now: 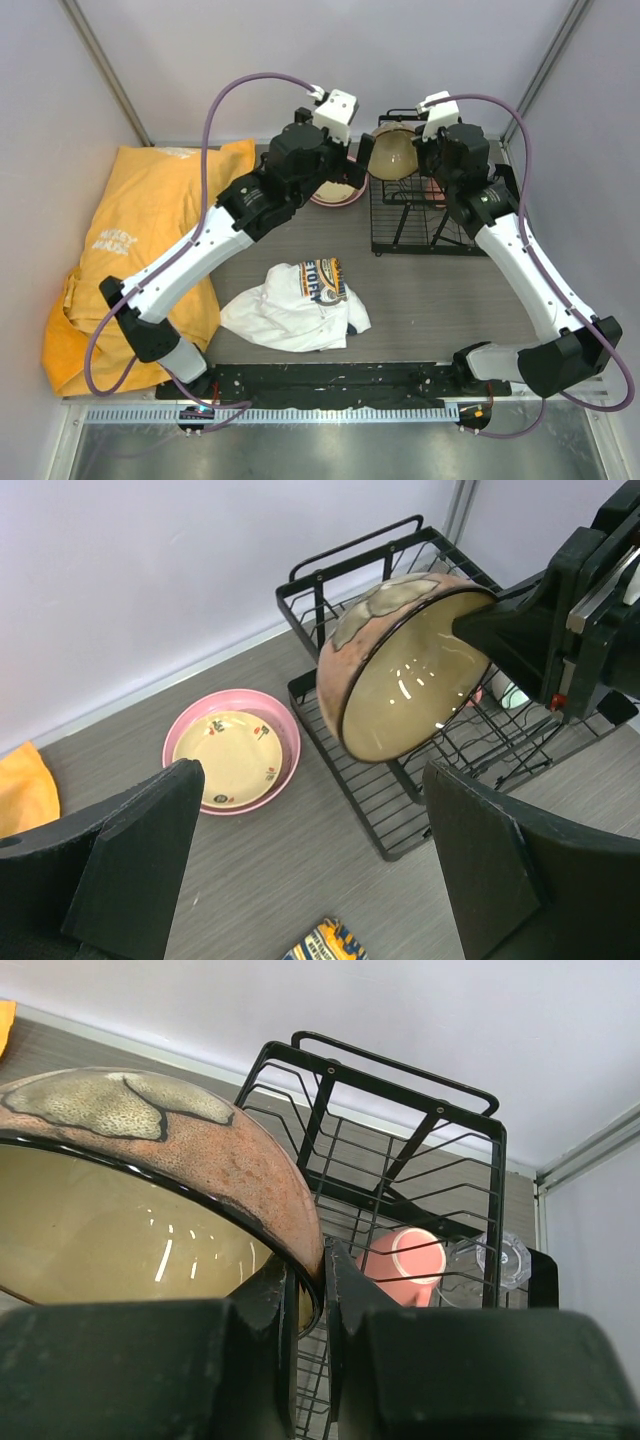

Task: Unload the mixed dishes from the dish rack
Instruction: Pick up the bowl from the dish rack.

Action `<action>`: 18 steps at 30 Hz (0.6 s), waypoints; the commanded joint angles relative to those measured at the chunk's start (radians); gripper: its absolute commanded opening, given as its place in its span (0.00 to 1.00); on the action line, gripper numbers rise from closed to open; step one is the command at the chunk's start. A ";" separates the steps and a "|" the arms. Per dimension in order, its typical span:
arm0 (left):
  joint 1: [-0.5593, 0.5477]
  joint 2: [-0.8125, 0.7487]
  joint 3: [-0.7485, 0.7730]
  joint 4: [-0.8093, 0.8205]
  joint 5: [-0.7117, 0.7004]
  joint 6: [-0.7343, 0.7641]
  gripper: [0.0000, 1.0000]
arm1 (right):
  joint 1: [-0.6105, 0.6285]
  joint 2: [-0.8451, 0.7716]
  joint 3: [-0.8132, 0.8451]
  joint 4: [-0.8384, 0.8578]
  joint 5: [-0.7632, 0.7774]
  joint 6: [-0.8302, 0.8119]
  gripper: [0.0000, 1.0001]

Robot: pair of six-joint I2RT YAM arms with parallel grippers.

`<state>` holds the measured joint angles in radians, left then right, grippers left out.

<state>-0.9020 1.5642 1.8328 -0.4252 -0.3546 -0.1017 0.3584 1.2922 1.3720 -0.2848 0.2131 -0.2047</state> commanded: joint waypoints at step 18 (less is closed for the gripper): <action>-0.052 0.247 0.207 0.045 -0.132 0.203 0.92 | 0.008 -0.137 0.027 0.162 -0.020 0.073 0.01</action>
<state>-0.9485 1.7962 1.9850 -0.4400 -0.4309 0.0353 0.3607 1.2526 1.3727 -0.2859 0.2119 -0.1772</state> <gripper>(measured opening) 0.945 0.149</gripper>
